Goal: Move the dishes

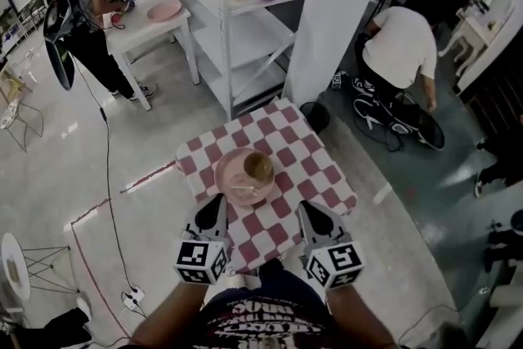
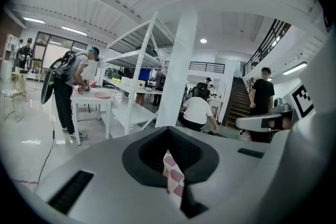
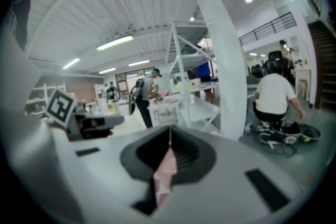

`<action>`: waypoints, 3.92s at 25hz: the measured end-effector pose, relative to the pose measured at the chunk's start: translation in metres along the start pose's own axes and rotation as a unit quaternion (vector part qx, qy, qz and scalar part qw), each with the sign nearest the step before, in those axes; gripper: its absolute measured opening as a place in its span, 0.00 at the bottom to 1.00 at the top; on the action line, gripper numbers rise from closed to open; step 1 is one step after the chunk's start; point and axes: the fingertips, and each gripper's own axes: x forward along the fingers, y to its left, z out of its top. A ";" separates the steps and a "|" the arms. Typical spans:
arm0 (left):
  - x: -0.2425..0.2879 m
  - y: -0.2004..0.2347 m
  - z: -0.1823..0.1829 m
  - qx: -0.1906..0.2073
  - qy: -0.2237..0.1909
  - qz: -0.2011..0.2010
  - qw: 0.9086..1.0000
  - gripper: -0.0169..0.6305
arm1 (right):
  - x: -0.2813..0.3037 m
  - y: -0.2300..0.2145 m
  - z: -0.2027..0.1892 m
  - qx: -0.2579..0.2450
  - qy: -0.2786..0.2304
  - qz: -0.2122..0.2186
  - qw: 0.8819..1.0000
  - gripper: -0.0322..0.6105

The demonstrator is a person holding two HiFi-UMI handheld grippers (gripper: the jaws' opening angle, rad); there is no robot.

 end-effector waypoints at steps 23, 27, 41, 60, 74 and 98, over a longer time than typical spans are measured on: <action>0.003 0.033 0.008 0.015 0.031 0.185 0.982 0.06 | 0.111 -0.050 0.001 0.021 0.035 0.148 0.988 0.10; -0.012 0.040 0.000 0.017 0.050 0.207 0.977 0.06 | 0.123 -0.047 -0.011 0.023 0.047 0.158 0.986 0.10; 0.021 0.086 -0.005 0.019 0.069 0.147 0.987 0.06 | 0.142 -0.036 -0.028 0.027 0.082 0.084 0.993 0.10; 0.106 0.116 -0.120 0.008 0.250 0.018 0.968 0.06 | 0.207 -0.082 -0.195 0.186 0.269 -0.042 0.944 0.36; 0.025 0.149 -0.140 -0.008 0.276 0.082 0.958 0.06 | 0.288 -0.129 -0.308 0.245 0.378 -0.135 0.882 0.37; 0.047 0.087 -0.134 0.023 0.259 0.088 0.961 0.06 | 0.195 -0.257 -0.323 0.345 0.374 -0.176 0.843 0.11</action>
